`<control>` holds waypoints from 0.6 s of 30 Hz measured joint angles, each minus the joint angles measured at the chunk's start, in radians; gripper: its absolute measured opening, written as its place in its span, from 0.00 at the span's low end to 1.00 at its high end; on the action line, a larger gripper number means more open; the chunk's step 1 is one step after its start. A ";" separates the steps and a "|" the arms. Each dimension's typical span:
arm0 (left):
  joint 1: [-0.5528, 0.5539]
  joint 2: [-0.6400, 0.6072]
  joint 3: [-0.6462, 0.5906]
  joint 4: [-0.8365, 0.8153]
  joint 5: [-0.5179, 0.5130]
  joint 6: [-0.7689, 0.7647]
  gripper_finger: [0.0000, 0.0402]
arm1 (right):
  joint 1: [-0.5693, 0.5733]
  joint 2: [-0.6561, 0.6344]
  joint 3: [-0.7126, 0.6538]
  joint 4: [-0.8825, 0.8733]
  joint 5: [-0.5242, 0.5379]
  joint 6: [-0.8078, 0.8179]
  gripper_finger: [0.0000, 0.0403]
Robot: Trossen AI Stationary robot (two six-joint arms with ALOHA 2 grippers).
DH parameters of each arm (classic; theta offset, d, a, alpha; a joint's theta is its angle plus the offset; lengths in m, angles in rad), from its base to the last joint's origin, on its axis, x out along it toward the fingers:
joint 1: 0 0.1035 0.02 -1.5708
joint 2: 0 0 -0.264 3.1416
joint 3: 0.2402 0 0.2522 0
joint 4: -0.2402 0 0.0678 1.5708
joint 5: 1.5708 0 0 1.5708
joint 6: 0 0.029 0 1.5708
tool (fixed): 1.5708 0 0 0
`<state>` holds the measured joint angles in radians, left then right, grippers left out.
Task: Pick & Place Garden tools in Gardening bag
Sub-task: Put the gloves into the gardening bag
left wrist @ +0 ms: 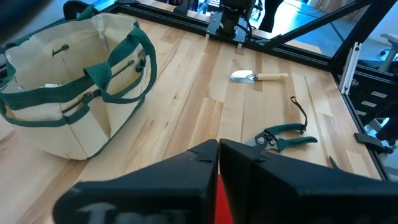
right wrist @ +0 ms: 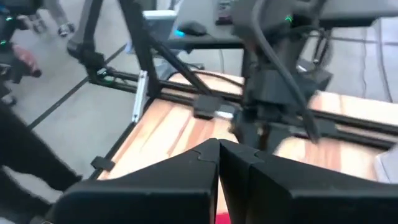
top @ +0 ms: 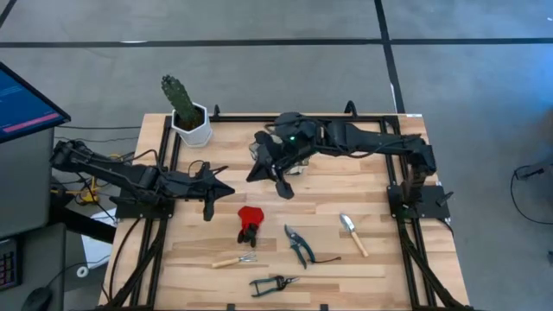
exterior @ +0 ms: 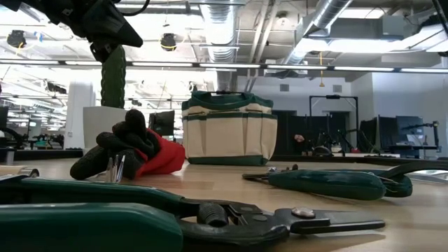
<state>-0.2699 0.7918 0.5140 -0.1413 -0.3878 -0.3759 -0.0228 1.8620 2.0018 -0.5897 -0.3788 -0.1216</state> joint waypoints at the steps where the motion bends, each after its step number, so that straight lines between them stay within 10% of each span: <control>1: 0.000 0.000 0.000 0.001 0.000 0.000 0.01 | -0.002 -0.011 -0.037 0.084 0.016 0.014 0.00; 8: 0.000 0.000 0.000 0.001 -0.005 0.000 0.01 | -0.062 -0.149 -0.321 0.409 0.226 0.157 0.00; 18: 0.002 0.000 -0.002 0.001 -0.005 0.004 0.01 | -0.074 -0.451 -0.659 0.450 0.240 0.200 0.00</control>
<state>-0.2680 0.7921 0.5125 -0.1402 -0.3927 -0.3721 -0.0964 1.4109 1.3427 -0.1393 -0.1384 0.0780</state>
